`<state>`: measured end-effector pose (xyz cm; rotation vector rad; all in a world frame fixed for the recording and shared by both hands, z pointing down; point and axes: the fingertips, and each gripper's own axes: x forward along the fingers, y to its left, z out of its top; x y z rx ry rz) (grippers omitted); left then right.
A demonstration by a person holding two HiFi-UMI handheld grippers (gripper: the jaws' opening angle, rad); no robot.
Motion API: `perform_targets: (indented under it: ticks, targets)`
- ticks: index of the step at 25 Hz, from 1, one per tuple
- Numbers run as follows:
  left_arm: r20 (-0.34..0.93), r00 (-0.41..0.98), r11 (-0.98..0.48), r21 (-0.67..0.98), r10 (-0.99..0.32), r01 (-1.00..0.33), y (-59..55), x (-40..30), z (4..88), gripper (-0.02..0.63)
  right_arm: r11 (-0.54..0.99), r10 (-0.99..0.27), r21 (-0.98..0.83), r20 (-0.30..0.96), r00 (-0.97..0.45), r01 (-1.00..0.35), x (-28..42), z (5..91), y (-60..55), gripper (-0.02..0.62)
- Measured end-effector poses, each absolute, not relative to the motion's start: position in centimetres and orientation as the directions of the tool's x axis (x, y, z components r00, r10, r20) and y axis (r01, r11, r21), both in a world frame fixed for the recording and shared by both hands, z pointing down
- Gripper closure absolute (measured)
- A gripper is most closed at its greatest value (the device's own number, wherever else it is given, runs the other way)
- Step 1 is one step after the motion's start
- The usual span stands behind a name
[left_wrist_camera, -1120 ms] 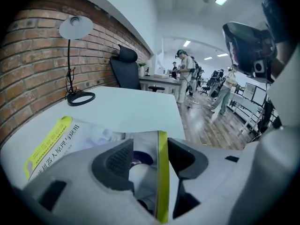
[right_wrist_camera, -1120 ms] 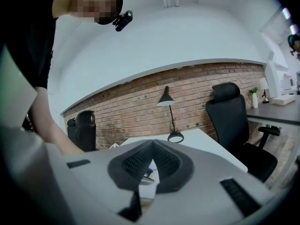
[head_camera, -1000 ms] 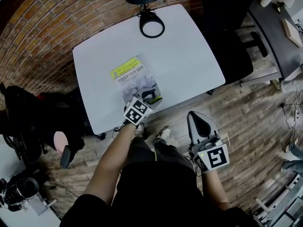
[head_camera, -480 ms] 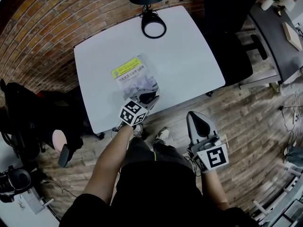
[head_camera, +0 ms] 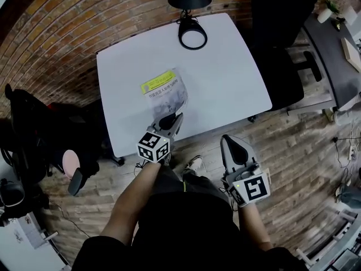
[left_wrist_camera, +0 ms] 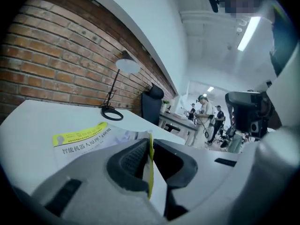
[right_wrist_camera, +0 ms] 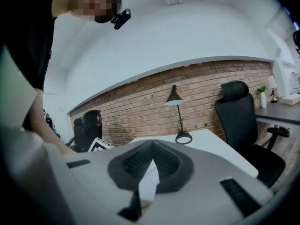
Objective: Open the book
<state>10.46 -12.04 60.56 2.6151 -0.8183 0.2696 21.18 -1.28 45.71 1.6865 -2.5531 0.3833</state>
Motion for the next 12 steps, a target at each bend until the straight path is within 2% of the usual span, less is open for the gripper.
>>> perform_targets:
  ticks: [5, 12]
  targets:
    - [0.169, 0.724, -0.572, 0.506, -0.669, -0.646, -13.0, 5.2, 58.4, 0.571, 0.414, -0.881, -0.17, 0.171, -0.441, -0.894, 19.6, 45.1, -2.1, 0.581]
    - [0.053, 0.556, -0.369, 0.695, -0.83, -0.617, -12.7, -1.5, 56.8, 0.572, 0.468, -0.858, -0.165, 0.152, -0.491, -0.868, 17.9, 44.1, -3.3, 0.581]
